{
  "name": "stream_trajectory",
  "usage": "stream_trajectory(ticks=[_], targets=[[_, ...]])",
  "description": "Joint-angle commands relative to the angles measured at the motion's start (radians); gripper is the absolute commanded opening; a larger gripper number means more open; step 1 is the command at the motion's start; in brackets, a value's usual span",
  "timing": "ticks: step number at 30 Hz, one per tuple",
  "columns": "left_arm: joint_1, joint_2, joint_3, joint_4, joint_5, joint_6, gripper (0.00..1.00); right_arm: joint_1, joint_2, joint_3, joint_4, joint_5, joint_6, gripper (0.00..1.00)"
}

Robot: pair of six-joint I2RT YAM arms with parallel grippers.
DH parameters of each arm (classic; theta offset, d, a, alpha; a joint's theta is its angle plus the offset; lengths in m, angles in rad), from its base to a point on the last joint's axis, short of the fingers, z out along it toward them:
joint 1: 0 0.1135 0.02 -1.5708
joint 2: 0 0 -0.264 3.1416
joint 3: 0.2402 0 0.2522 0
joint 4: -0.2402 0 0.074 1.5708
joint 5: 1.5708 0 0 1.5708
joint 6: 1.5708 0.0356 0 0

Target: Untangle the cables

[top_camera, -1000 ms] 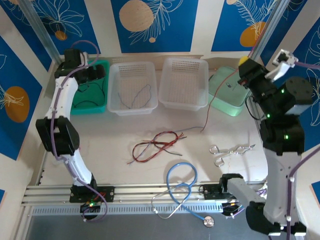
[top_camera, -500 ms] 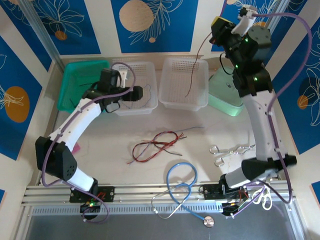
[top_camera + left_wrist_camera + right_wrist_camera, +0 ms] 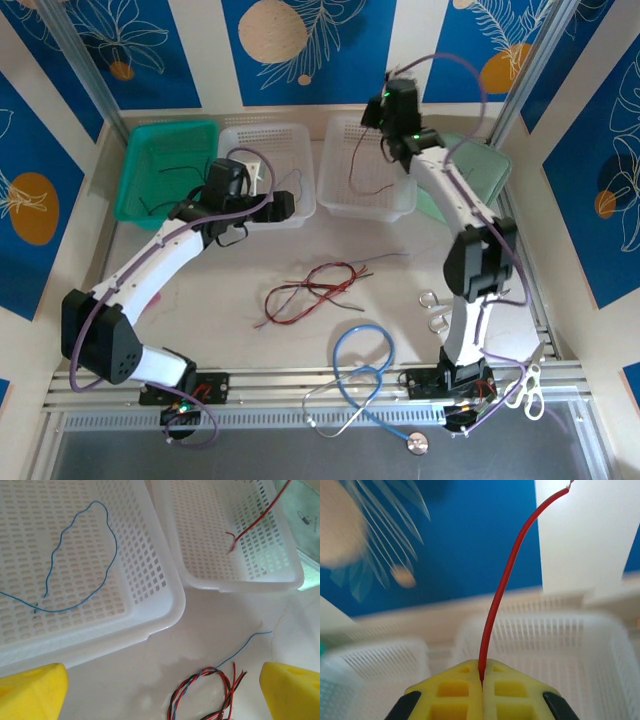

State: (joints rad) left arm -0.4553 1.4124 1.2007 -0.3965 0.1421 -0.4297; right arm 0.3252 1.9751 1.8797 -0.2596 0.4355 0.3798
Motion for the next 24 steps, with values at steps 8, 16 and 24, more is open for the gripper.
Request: stream_trajectory(ticks=[8, 16, 24], targets=[[-0.011, -0.075, -0.044, -0.005, -0.001, 0.005, 0.98, -0.008, 0.271, 0.144, -0.436, -0.002, 0.173, 0.00], [-0.011, -0.110, -0.075, -0.014, -0.007, 0.001, 0.98, -0.065, 0.377, 0.249, -0.573, -0.169, 0.209, 0.01], [-0.011, -0.134, -0.137, 0.002, 0.013, -0.034, 0.98, -0.102, 0.401, 0.399, -0.715, -0.279, 0.209, 0.45]])
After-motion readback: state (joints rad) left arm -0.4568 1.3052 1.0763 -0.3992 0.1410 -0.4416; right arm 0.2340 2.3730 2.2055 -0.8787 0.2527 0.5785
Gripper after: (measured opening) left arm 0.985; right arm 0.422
